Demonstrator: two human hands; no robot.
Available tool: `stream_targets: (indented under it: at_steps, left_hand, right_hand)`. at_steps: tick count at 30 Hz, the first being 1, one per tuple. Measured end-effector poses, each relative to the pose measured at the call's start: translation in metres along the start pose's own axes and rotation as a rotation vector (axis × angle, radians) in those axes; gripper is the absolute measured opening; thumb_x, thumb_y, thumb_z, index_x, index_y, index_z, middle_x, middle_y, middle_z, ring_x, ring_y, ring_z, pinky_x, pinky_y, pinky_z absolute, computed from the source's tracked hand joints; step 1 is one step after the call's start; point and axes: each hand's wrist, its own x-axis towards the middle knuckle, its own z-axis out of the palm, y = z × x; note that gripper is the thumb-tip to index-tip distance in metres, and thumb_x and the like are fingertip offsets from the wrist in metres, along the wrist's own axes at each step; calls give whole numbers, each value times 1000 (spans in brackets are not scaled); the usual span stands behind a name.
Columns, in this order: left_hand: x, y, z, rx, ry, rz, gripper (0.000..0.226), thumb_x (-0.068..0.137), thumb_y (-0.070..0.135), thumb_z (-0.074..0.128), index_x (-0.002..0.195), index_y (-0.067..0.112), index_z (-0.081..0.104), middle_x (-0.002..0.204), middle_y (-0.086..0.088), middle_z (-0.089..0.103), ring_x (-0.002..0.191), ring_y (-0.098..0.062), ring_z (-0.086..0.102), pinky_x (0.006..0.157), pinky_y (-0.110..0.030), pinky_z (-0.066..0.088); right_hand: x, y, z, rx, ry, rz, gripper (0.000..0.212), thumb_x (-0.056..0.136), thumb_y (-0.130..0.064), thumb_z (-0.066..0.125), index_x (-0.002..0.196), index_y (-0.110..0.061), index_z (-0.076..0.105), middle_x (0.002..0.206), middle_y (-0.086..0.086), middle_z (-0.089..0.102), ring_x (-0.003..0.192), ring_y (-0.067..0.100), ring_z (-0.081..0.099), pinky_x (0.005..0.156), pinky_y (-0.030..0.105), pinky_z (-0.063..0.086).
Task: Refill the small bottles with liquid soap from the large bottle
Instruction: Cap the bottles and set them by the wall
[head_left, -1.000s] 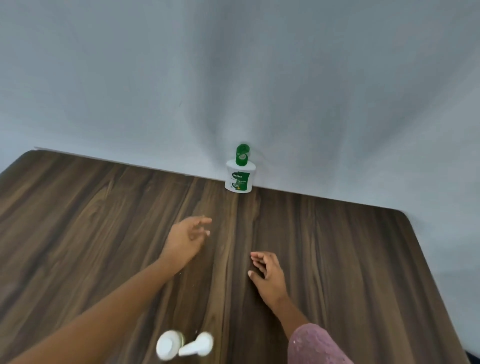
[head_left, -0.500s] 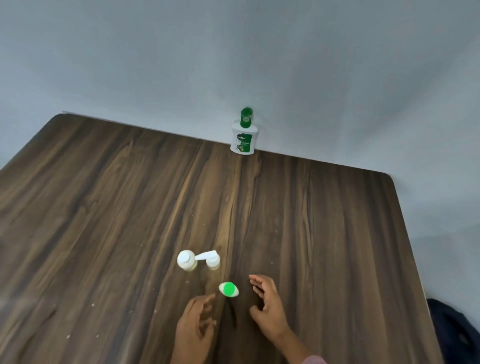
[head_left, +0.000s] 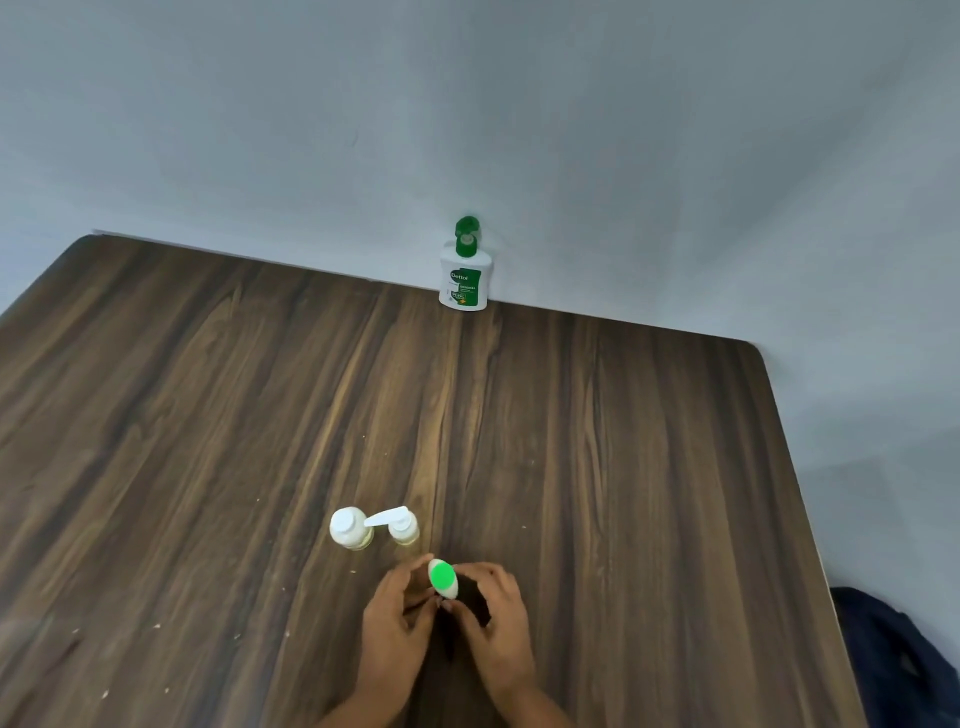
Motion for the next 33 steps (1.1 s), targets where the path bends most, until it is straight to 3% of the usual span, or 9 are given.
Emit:
stream_targets:
  at_steps: [6, 11, 14, 19, 22, 24, 27, 33]
  left_hand:
    - [11, 9, 12, -31, -31, -38, 28, 77, -4, 72, 92, 17, 61, 85, 6, 72, 82, -3, 68, 74, -11, 50]
    - [30, 20, 31, -58, 10, -38, 33, 77, -9, 68, 91, 20, 60, 87, 4, 72, 83, -4, 68, 74, -12, 50]
    - [47, 28, 45, -57, 8, -28, 36, 78, -12, 64, 94, 19, 59, 92, 4, 70, 88, -3, 66, 78, -15, 51]
    - [78, 42, 68, -76, 39, 27, 50, 77, -22, 52, 99, 23, 55, 101, 0, 67, 93, -1, 62, 82, -14, 48]
    - [102, 56, 85, -38, 71, 61, 53, 75, -22, 49, 104, 22, 52, 103, 0, 65, 95, 3, 60, 82, -9, 46]
    - [122, 65, 95, -39, 57, 50, 51, 76, -19, 47, 108, 20, 51, 107, -2, 63, 98, -4, 61, 89, -20, 49]
    - [157, 78, 110, -15, 9, 17, 48, 77, -15, 47, 112, 18, 49, 113, -4, 61, 105, -16, 59, 96, -34, 48]
    - [219, 107, 127, -16, -125, -46, 58, 80, -13, 51, 126, 20, 41, 126, -4, 55, 110, -13, 54, 99, -33, 47]
  right_hand:
    - [14, 4, -9, 3, 55, -20, 43, 88, -24, 58, 116, -55, 51, 112, -21, 57, 108, 5, 53, 93, 21, 45]
    - [36, 3, -17, 48, 130, -7, 39, 85, -29, 51, 117, -51, 52, 114, -24, 55, 107, 5, 55, 93, 28, 47]
    - [54, 7, -24, 62, 183, 4, 40, 82, -16, 57, 115, -39, 58, 111, -17, 59, 105, 9, 57, 90, 32, 50]
    - [93, 13, -34, 51, 239, -7, 39, 77, -5, 59, 112, -23, 63, 108, -3, 64, 102, 13, 60, 89, 25, 48]
    - [123, 13, -42, 75, 259, -16, 42, 76, 5, 59, 110, -19, 63, 105, -1, 63, 98, 5, 60, 88, 16, 46]
    - [147, 12, -49, 69, 269, -11, 44, 74, 14, 59, 108, -15, 63, 102, 2, 62, 93, 3, 59, 84, 7, 42]
    - [183, 12, -57, 32, 322, -5, 37, 74, 6, 55, 108, -3, 64, 101, 5, 58, 90, 14, 59, 82, 0, 37]
    - [249, 12, -69, 21, 349, 88, 40, 82, 13, 58, 120, 1, 58, 118, 18, 55, 103, 23, 56, 90, 24, 42]
